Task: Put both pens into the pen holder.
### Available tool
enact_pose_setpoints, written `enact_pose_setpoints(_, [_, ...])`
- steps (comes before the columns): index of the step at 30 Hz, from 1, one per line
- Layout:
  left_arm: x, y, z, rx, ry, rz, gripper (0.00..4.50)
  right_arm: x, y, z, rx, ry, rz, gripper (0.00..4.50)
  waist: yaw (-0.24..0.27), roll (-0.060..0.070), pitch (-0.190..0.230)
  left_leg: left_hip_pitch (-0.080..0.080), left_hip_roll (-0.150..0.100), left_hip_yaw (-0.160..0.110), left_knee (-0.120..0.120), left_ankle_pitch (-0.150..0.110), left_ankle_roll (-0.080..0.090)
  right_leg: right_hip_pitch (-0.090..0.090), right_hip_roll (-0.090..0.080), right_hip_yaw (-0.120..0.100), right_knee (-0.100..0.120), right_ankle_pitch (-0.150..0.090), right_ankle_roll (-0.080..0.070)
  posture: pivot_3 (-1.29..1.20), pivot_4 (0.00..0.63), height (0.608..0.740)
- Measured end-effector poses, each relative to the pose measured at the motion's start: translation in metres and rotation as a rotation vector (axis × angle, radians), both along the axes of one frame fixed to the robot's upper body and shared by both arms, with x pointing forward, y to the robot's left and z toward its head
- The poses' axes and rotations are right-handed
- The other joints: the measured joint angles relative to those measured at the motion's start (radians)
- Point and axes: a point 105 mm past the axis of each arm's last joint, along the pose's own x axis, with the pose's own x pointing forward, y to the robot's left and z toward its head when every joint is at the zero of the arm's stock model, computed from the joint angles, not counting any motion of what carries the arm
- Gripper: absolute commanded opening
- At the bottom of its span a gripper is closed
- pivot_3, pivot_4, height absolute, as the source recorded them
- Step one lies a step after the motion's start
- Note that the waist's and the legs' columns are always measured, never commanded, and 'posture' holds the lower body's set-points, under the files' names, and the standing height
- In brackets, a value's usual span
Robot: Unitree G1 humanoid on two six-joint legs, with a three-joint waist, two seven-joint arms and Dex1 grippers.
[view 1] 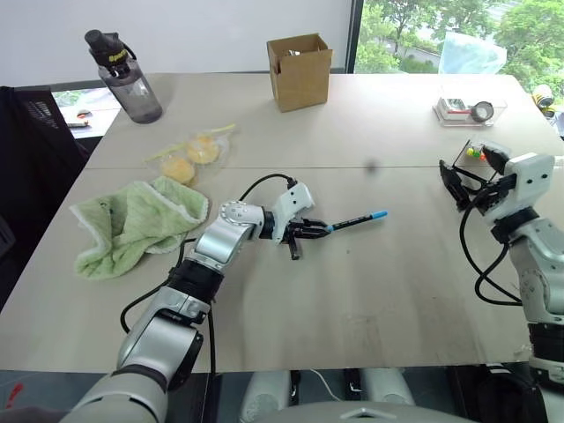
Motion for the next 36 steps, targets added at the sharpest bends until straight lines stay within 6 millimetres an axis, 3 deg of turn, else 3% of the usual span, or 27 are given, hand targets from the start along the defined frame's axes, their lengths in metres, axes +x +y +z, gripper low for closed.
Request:
enact_pose_setpoints(3, [-0.004,-0.008,0.007,-0.165,0.048,0.017,0.05,-0.012,0.02,-0.017,0.194,0.124,0.158,4.5,0.003,0.0,0.0,-0.001,0.0,0.0,0.0,0.0,0.0,0.0,0.0,0.0,0.0,0.0,0.0,0.0,0.15,0.736])
enact_pose_setpoints(6, [-0.022,-0.016,0.033,-0.401,0.108,-0.043,0.05,-0.031,0.038,-0.036,0.334,0.263,0.326,4.5,0.005,0.0,0.0,-0.002,0.001,-0.001,0.0,0.0,0.0,0.0,-0.001,-0.001,-0.001,0.0,0.0,0.0,0.15,0.736])
enact_pose_setpoints(8, [-0.033,-0.018,0.05,-0.522,0.17,-0.09,0.05,-0.04,0.051,-0.036,0.454,0.303,0.441,4.5,0.001,0.0,0.0,-0.001,0.001,-0.001,0.0,-0.002,0.004,0.0,-0.002,-0.001,0.0,0.0,0.0,0.0,0.15,0.736])
enact_pose_setpoints(12, [-0.049,-0.016,0.059,-0.607,0.311,-0.143,0.05,-0.044,0.064,-0.026,0.602,0.308,0.566,4.5,-0.006,0.0,0.0,0.001,0.001,-0.001,0.001,-0.003,0.005,0.001,0.0,-0.001,0.001,0.0,0.0,0.0,0.15,0.736])
enact_pose_setpoints(14, [-0.055,-0.013,0.061,-0.634,0.374,-0.156,0.05,-0.041,0.065,-0.011,0.659,0.27,0.61,4.5,-0.01,0.0,0.0,0.001,0.001,-0.001,0.002,-0.003,0.005,0.001,0.0,-0.001,0.002,0.0,0.0,0.0,0.15,0.736])
enact_pose_setpoints(16, [-0.057,-0.013,0.064,-0.635,0.386,-0.166,0.05,-0.042,0.071,0.003,0.702,0.241,0.678,4.5,-0.011,0.0,0.0,0.001,0.001,-0.002,0.002,-0.003,0.005,0.001,0.001,-0.001,0.002,0.0,0.0,0.0,0.15,0.736])
enact_pose_setpoints(22, [-0.056,-0.013,0.063,-0.633,0.393,-0.149,0.05,-0.052,0.086,0.017,0.744,0.224,0.792,4.5,-0.012,0.0,0.0,0.0,0.001,-0.002,0.002,-0.003,0.004,0.0,0.0,-0.001,0.002,0.0,0.0,0.0,0.15,0.736])
enact_pose_setpoints(26, [-0.056,-0.015,0.063,-0.637,0.394,-0.149,0.0,-0.053,0.093,0.022,0.747,0.218,0.818,3.28,-0.012,0.0,0.0,0.0,0.001,-0.002,0.002,-0.003,0.004,0.0,0.0,-0.001,0.002,0.0,0.0,0.0,0.15,0.736])
enact_pose_setpoints(33, [-0.059,-0.015,0.065,-0.646,0.4,-0.178,0.0,-0.052,0.093,0.02,0.725,0.232,0.803,0.01,-0.012,0.0,0.0,0.0,0.001,-0.002,0.002,-0.003,0.004,0.0,0.0,-0.001,0.002,0.0,0.0,0.0,0.15,0.736])
enact_pose_setpoints(36, [-0.059,-0.014,0.065,-0.64,0.392,-0.179,0.0,-0.052,0.093,0.02,0.726,0.235,0.806,0.01,-0.013,0.0,0.0,0.0,0.001,-0.002,0.002,-0.003,0.004,0.0,0.0,-0.001,0.002,0.0,0.0,0.0,0.15,0.736])
